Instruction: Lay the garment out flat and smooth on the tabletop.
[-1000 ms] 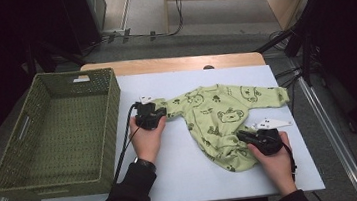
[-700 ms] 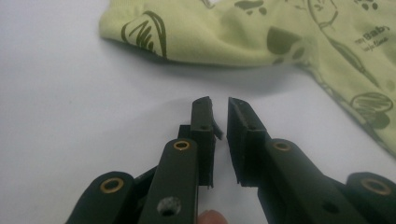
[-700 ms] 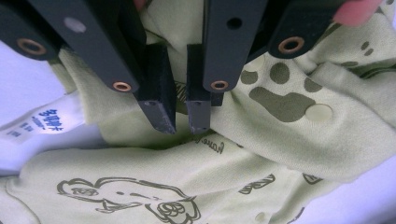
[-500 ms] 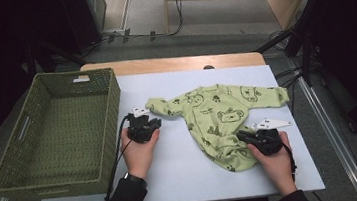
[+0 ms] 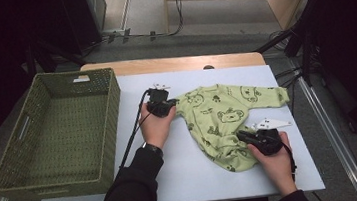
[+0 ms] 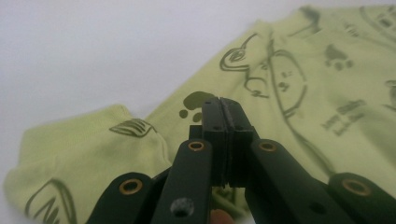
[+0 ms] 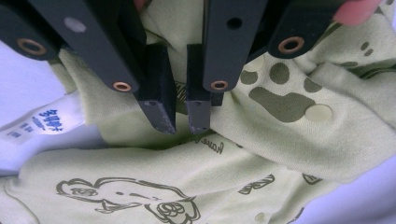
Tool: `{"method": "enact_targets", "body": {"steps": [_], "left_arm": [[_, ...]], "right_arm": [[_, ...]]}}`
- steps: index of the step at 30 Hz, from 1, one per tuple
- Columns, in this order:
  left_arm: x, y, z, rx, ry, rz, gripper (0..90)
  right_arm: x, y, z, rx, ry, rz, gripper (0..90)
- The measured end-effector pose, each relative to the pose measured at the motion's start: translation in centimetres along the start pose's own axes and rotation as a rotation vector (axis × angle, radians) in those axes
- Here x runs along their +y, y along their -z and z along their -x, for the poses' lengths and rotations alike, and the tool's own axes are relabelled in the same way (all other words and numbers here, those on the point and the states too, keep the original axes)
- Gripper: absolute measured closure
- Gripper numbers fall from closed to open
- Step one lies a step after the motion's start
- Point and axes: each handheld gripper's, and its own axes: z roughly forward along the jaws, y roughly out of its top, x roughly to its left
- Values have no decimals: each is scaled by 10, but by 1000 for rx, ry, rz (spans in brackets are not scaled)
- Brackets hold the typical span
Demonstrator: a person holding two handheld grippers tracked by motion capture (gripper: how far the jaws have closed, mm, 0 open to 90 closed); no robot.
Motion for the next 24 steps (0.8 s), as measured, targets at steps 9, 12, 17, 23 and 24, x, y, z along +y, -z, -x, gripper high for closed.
{"method": "enact_targets", "body": {"steps": [9,12,17,23,24], "left_arm": [[-29,6,-7,36,-12,-26,887],[-42,18,-9,60,-24,-8,887],[-57,36,-16,73,-10,19,886],[-73,49,-21,94,25,25,850],[-76,51,-21,91,26,24,841]], "right_arm": [[0,0,0,4,-1,-1,800],[0,0,0,2,-1,-2,800],[0,-1,0,-2,3,-5,799],[0,-1,0,-4,3,-6,800],[0,-1,0,-4,3,-6,800]]}}
